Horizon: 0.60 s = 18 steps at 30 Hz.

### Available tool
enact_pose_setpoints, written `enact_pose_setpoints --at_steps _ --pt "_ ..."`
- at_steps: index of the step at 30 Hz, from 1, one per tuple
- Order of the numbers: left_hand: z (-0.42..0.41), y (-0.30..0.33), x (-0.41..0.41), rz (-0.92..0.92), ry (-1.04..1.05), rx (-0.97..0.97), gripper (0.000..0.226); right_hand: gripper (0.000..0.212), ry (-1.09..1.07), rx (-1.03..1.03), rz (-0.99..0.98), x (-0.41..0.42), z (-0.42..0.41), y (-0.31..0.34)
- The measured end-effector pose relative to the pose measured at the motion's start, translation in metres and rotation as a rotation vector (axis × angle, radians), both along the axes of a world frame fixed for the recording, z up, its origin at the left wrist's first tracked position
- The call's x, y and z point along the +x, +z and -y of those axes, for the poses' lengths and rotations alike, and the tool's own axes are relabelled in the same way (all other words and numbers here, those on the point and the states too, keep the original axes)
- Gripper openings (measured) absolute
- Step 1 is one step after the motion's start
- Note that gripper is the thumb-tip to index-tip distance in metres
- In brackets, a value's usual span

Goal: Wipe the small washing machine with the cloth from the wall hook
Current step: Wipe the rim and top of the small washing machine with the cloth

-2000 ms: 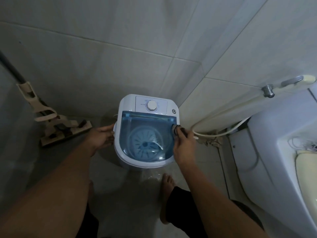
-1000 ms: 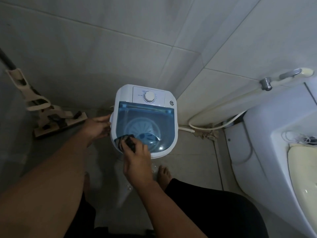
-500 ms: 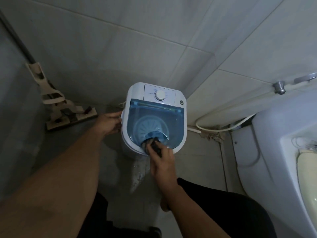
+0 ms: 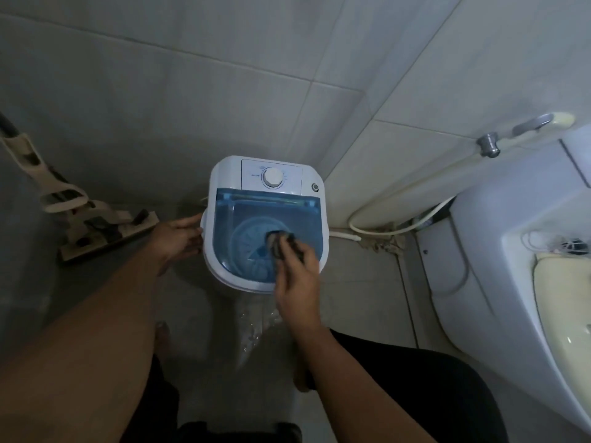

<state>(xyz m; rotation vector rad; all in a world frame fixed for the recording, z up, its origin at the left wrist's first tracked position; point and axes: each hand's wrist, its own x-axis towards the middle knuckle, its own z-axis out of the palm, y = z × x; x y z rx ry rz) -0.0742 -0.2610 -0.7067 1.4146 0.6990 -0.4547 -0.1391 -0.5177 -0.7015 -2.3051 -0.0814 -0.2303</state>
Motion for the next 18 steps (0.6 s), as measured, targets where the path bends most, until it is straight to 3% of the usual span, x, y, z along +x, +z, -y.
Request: enact_pose_setpoints --at_steps 3,10,14,18 --pt "0.001 0.002 0.0 0.001 0.006 -0.008 0.04 0.046 -0.238 0.023 -0.077 0.01 0.052 -0.009" --pt "0.009 0.014 -0.003 0.01 0.059 -0.044 0.039 0.046 0.102 -0.297 0.007 -0.027 0.027 -0.014" --pt "0.009 0.017 -0.003 0.01 0.073 -0.051 0.039 0.058 0.311 -0.404 0.026 -0.047 -0.019 -0.016" --pt "0.007 0.014 -0.003 0.008 0.068 -0.064 0.04 0.059 0.322 -0.422 0.009 -0.045 -0.058 -0.016"
